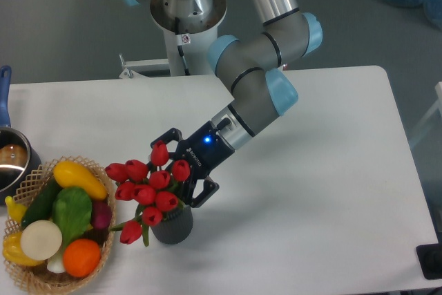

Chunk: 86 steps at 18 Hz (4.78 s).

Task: Pick up the flowers from the vase
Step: 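Close the gripper on the tulip stems, then lift the gripped tulips straight up out of the grey vase, then carry the tulips up and away from the vase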

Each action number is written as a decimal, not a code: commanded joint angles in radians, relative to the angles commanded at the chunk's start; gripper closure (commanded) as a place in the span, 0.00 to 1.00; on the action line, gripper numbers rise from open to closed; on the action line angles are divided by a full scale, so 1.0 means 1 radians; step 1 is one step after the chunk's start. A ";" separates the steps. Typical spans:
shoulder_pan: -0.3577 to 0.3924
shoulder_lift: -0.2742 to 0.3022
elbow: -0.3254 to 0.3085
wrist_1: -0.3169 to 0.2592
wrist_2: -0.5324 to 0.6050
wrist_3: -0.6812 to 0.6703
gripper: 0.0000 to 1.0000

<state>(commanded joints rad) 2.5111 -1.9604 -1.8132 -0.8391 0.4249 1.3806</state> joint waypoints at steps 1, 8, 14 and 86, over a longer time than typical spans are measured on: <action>0.000 -0.002 0.000 0.000 0.000 0.000 0.34; 0.003 0.000 0.003 0.000 -0.008 0.000 0.60; 0.006 0.000 0.008 0.000 -0.012 -0.003 0.66; 0.178 0.201 0.101 -0.003 -0.302 -0.330 0.66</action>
<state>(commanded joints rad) 2.6889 -1.7595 -1.7119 -0.8422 0.1227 1.0509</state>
